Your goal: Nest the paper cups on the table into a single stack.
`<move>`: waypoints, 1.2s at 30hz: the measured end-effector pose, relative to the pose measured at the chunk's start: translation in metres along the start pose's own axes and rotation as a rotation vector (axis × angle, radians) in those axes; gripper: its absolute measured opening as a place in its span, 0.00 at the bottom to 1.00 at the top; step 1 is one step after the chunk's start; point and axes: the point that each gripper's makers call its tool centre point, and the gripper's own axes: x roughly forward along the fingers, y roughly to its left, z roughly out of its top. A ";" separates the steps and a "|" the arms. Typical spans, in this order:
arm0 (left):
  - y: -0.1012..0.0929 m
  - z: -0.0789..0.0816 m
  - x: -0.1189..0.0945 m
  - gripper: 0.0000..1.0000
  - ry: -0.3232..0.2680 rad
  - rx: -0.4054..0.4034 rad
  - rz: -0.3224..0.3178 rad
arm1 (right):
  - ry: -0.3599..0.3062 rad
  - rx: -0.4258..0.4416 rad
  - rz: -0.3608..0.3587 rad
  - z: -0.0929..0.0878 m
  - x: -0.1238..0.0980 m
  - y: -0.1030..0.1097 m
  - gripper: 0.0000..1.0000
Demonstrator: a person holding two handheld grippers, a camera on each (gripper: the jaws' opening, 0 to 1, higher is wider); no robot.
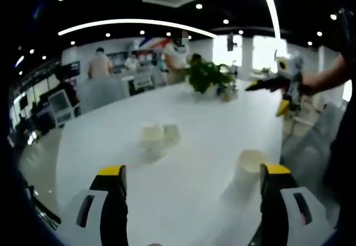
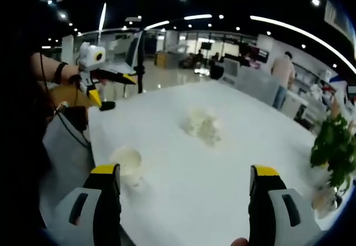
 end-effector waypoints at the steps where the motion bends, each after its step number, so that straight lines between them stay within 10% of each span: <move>1: 0.000 0.000 0.000 0.99 -0.002 0.000 0.000 | -0.001 -0.005 0.003 0.002 0.001 -0.002 0.95; 19: 0.019 -0.005 0.003 0.99 -0.004 -0.015 0.042 | 0.113 -0.440 0.131 0.063 0.055 -0.043 0.88; 29: 0.021 -0.016 -0.003 0.99 -0.014 -0.026 0.057 | 0.159 -0.644 0.297 0.079 0.114 -0.028 0.74; 36: 0.031 -0.019 -0.008 0.99 -0.005 -0.017 0.089 | 0.182 -0.662 0.371 0.086 0.153 -0.031 0.62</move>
